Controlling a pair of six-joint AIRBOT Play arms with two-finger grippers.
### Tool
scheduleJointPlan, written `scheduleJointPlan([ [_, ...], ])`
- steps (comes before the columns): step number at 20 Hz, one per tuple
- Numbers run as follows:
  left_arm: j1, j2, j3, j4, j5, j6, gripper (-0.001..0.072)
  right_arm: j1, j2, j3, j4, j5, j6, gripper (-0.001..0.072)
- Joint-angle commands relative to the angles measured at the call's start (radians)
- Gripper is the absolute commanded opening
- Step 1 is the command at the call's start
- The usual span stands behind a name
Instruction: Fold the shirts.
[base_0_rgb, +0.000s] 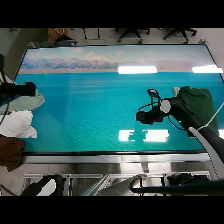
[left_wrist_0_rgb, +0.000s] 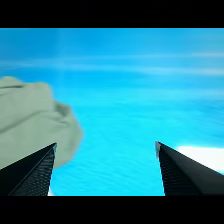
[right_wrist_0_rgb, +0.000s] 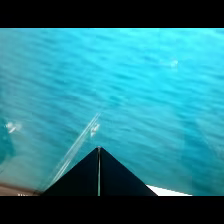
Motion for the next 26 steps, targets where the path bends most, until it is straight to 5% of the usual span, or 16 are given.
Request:
scheduleJointPlan([
  [1, 0.191, -0.259, 0.109, 0.078, 0.144, -0.016, 0.0706, 0.001, -0.008, 0.000, 0.002, -0.038, 0.000, 0.0351],
  [2, 0.214, -0.352, 0.144, 0.078, 0.127, -0.016, 0.0706, 0.001, -0.008, 0.000, 0.003, -0.039, 0.000, 0.0520],
  [7, 0.212, -0.681, 0.294, 0.078, 0.107, -0.016, 0.0706, 0.001, -0.008, 0.000, 0.000, -0.037, 0.000, 0.0528],
  [13, 0.193, -0.814, 0.369, 0.079, 0.040, -0.016, 0.0702, 0.001, -0.007, 0.000, 0.021, -0.034, 0.000, 0.0525],
  [14, 0.198, -0.819, 0.369, 0.080, 0.028, -0.016, 0.0474, 0.001, -0.007, 0.000, 0.025, -0.034, 0.000, 0.0521],
  [15, 0.201, -0.818, 0.369, 0.080, 0.011, -0.016, 0.0007, 0.001, -0.007, 0.000, 0.032, -0.033, 0.000, 0.0521],
  [17, 0.201, -0.794, 0.369, 0.069, 0.004, -0.013, 0.0015, 0.001, -0.007, 0.000, 0.042, -0.026, 0.000, 0.0494],
  [20, 0.164, -0.672, 0.370, 0.061, 0.026, -0.028, 0.0015, 0.001, -0.007, 0.000, 0.064, -0.010, -0.003, 0.0146],
  [26, -0.023, -0.416, 0.579, -0.163, -0.228, -0.024, 0.0015, 0.001, 0.003, 0.007, 0.059, -0.008, -0.003, 0.0107],
])
